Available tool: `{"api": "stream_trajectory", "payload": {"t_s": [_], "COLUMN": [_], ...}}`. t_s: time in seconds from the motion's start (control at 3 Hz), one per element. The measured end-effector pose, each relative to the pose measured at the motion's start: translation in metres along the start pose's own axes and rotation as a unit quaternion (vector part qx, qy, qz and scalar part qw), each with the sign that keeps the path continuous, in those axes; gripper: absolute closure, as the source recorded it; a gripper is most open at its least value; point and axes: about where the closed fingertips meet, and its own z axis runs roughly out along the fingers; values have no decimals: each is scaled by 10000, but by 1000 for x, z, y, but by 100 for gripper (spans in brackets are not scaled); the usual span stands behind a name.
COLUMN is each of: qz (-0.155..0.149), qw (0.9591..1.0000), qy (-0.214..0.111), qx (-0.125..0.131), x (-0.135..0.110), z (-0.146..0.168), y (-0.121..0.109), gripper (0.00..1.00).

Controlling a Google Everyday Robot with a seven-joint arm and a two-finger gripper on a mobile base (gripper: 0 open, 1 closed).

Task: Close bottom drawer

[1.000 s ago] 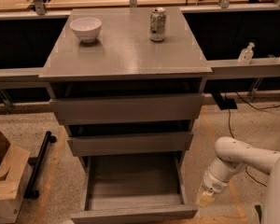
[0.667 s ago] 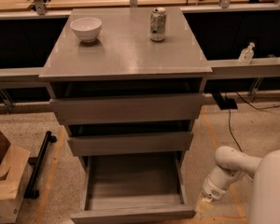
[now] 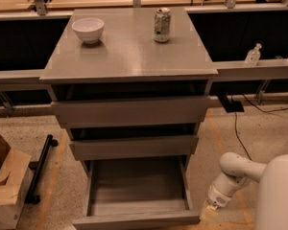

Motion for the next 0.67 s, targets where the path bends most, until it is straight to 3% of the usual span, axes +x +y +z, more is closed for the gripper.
{"api": "stream_trajectory", "payload": {"t_s": [0.67], "qz": [66], "qw": [9991], "qy": [-411], "qx": [7], "x": [-7], "z": [45], "y": [-64], "gripper": [100]}}
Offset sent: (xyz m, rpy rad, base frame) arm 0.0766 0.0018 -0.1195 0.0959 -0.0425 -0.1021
